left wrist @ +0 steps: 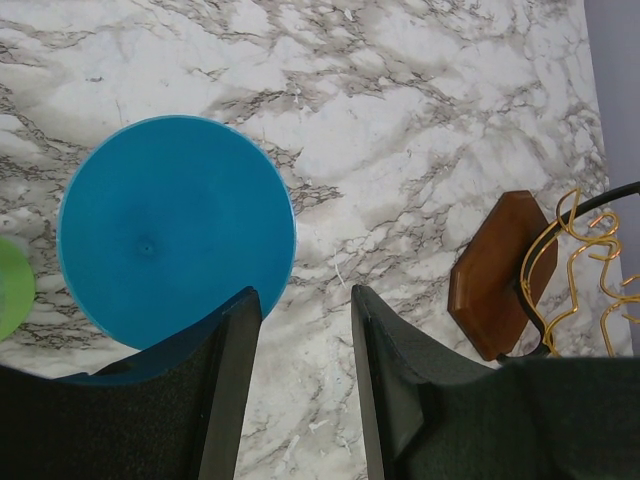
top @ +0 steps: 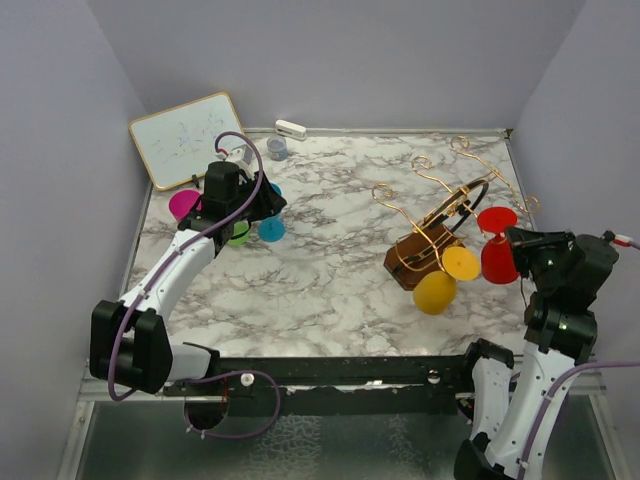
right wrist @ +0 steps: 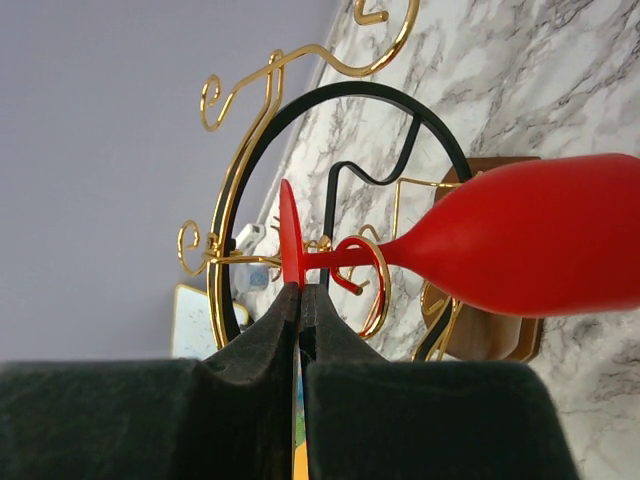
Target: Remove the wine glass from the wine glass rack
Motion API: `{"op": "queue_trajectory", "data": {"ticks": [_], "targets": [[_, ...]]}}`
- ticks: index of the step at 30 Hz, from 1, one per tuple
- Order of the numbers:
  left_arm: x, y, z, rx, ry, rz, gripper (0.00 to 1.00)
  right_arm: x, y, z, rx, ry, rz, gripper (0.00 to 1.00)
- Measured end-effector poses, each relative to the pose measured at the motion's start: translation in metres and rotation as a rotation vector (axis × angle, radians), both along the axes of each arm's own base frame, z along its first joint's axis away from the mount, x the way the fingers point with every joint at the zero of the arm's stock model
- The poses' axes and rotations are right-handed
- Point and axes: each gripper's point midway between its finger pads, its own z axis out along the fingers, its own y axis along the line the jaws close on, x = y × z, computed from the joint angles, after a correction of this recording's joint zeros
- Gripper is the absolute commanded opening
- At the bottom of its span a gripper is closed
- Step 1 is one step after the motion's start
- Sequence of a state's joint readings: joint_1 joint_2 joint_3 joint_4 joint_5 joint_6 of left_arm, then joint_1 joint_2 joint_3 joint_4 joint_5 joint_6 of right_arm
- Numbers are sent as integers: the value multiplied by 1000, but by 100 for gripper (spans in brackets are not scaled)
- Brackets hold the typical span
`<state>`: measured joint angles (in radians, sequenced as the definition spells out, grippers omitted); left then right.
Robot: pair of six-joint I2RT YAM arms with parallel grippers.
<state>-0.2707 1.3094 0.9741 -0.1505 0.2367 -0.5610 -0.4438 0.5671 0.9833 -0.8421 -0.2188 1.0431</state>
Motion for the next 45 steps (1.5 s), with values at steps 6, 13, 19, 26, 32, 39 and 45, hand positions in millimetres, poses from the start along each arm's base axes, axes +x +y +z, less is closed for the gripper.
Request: {"op": "queue_trajectory", "data": {"ticks": [6,13,19,26,32,39,45], "targets": [[0,-2,0,-9,3,-4,44,-7,3,-5,35,-58,-32,1],[-1,-2,1,-13,4,-6,44,-21,-3,7,20,-120,-108,1],[-1,-3,1,-14,5,-8,44,-28,-8,5,17,-120,-156,1],[-1,-3,1,-16,6,-11,44,-33,-8,-5,27,-92,-167,1],[-1,-4,0,-17,8,-14,44,-37,-5,-8,27,-96,-162,1],[-2,-4,-2,-18,14,-17,44,-39,4,-8,41,-100,-122,1],[-2,-4,-2,-18,14,-17,44,-37,12,-10,59,-105,-77,1]]}}
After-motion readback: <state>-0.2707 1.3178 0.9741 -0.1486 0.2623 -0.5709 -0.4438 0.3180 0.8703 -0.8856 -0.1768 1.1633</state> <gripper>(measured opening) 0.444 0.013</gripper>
